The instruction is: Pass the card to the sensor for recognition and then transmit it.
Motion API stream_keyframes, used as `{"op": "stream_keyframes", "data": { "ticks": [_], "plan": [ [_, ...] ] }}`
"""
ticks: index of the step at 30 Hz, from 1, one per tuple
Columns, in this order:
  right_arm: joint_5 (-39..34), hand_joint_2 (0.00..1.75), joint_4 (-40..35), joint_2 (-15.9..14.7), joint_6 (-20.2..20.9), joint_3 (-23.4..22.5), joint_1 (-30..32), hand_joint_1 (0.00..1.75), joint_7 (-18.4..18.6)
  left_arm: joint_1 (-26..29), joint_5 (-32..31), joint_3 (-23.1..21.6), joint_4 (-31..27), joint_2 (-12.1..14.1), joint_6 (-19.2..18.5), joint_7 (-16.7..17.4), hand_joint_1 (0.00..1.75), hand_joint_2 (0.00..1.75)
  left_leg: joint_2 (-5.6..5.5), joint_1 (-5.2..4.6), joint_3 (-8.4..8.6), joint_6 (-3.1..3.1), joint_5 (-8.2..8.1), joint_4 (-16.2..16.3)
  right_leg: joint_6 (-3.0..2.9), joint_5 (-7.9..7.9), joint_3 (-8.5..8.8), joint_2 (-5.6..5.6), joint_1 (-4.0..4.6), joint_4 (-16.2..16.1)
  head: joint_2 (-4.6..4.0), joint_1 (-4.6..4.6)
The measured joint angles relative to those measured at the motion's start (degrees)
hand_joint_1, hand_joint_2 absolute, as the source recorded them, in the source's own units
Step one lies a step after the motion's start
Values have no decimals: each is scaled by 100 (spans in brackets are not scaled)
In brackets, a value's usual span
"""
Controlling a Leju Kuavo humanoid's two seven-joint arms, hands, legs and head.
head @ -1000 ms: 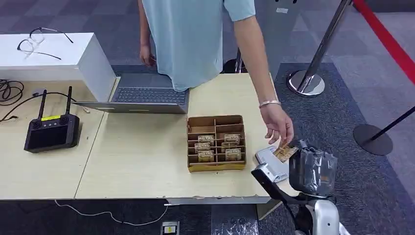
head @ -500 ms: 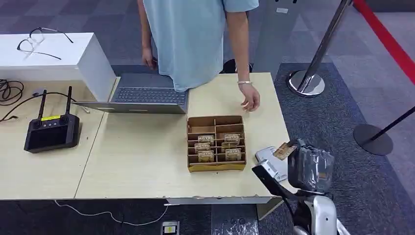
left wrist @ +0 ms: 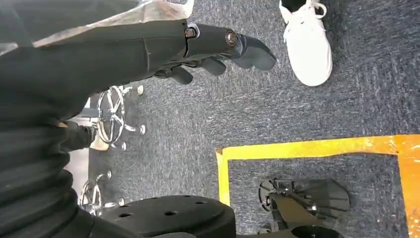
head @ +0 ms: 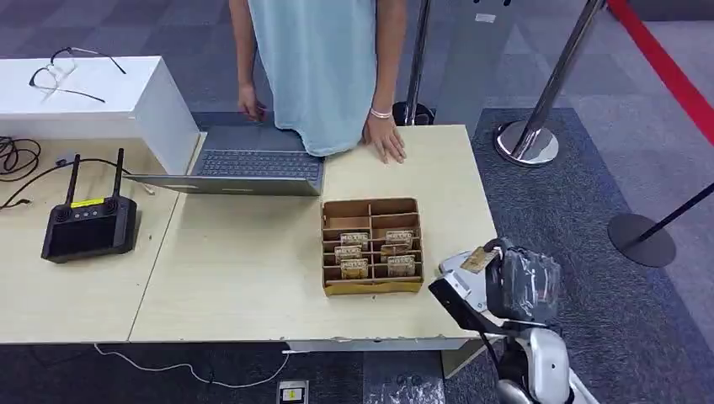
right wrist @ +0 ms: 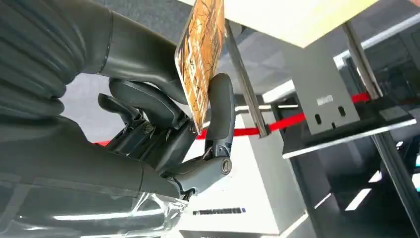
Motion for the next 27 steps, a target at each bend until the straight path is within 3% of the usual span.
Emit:
{"op": "stream_keyframes", "data": {
  "ticks": [27],
  "plan": [
    [-293,175,1025,385,-94,409,-248,175,-273,-9,-37,-11,0,0,0,-50,0,175,-1,1,-1,-1,1,0,0,0,0,0,0,1,0,2]
  ]
}}
